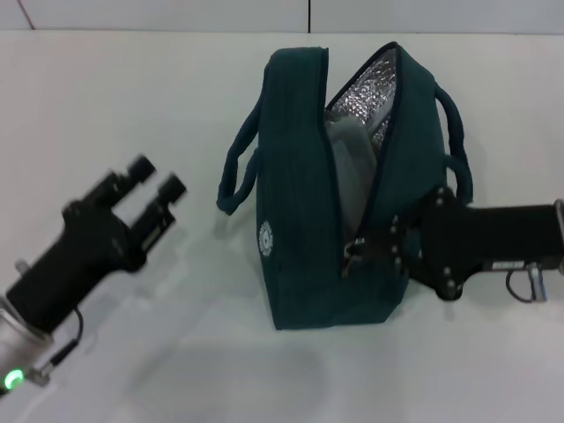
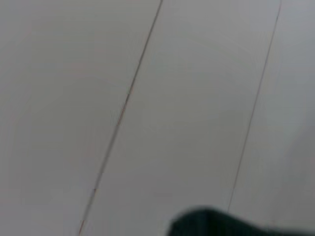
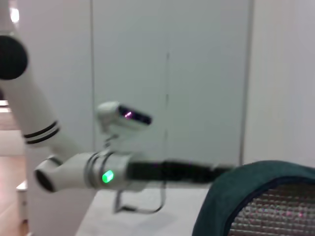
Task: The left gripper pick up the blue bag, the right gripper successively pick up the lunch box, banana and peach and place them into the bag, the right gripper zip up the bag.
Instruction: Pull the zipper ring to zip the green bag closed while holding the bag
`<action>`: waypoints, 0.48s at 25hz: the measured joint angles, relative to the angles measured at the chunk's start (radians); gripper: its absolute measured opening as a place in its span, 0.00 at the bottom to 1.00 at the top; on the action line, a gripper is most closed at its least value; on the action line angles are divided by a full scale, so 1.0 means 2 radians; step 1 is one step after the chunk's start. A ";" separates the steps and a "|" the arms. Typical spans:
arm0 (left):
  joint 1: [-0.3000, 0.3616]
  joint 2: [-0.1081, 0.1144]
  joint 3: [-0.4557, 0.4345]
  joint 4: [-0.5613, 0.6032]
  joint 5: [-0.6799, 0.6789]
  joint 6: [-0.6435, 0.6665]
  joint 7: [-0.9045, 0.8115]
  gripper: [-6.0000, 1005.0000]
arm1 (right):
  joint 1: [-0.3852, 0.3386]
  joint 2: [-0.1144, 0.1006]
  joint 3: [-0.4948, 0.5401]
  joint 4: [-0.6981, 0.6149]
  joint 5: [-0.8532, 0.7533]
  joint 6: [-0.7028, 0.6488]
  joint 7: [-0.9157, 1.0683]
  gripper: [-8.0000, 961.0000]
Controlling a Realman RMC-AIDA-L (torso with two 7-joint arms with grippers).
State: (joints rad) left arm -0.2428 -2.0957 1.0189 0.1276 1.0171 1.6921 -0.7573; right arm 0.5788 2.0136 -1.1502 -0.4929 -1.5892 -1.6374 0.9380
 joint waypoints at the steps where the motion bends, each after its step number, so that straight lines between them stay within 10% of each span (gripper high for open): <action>1: 0.005 0.001 0.019 -0.014 0.001 0.000 0.027 0.62 | 0.000 0.000 0.006 0.000 0.000 -0.001 -0.001 0.03; 12: 0.003 0.003 0.157 -0.017 0.002 -0.006 0.089 0.49 | 0.002 0.001 0.013 0.000 0.011 -0.003 -0.007 0.03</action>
State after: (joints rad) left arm -0.2373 -2.0892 1.3326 0.0943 1.0211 1.6799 -0.5784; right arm 0.5826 2.0158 -1.1244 -0.4933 -1.5674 -1.6429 0.9234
